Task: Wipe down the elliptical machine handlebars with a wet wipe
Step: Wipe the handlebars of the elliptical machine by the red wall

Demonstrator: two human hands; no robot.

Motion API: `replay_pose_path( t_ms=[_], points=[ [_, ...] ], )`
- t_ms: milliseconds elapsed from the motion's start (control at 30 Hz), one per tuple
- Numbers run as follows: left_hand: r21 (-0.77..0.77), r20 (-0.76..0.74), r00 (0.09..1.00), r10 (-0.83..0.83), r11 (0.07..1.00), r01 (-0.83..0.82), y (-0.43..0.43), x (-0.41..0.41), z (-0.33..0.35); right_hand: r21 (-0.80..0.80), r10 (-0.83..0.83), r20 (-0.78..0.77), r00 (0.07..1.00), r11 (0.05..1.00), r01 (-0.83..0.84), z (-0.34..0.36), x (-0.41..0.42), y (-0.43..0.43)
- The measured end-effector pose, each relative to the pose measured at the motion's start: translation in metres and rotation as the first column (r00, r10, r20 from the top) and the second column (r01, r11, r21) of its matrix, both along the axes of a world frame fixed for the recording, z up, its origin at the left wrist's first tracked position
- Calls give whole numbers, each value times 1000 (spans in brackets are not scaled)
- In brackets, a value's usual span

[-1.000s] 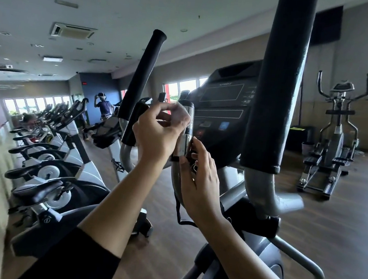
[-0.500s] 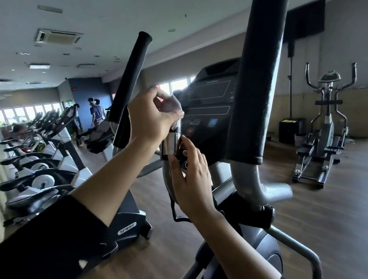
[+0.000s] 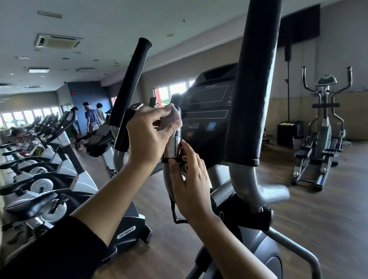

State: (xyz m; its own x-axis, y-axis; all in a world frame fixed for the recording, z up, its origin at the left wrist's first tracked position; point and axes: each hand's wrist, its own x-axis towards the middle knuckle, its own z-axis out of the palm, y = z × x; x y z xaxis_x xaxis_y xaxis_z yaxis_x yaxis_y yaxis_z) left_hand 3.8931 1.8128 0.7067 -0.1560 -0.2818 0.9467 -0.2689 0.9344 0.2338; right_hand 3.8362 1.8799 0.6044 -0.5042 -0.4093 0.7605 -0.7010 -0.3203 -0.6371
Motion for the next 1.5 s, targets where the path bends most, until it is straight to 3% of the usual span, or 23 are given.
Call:
replay_pose_path(
  t_ms=[267,433,567,967,1167,1500],
  points=[
    [93,-57,998,27,995,-21,2,-6,7,-6,25,42,999,1000,-25,-1,0,0],
    [266,-74,995,-64,960,82,10,16,-28,-30,34,57,998,999,-32,-5,-4,1],
    [336,-134,991,-29,939,73,19,16,-25,-29,23,45,999,999,-21,-6,-6,2],
    [257,7,998,56,965,-56,21,17,-33,-48,16,30,999,999,-15,-13,-6,1],
    [221,119,993,-14,975,-13,15,27,-32,-57,25,41,999,998,-23,-14,-2,3],
    [195,115,993,1,981,-23,16,20,-24,-66,26,38,999,998,-24,-14,-1,3]
  ],
)
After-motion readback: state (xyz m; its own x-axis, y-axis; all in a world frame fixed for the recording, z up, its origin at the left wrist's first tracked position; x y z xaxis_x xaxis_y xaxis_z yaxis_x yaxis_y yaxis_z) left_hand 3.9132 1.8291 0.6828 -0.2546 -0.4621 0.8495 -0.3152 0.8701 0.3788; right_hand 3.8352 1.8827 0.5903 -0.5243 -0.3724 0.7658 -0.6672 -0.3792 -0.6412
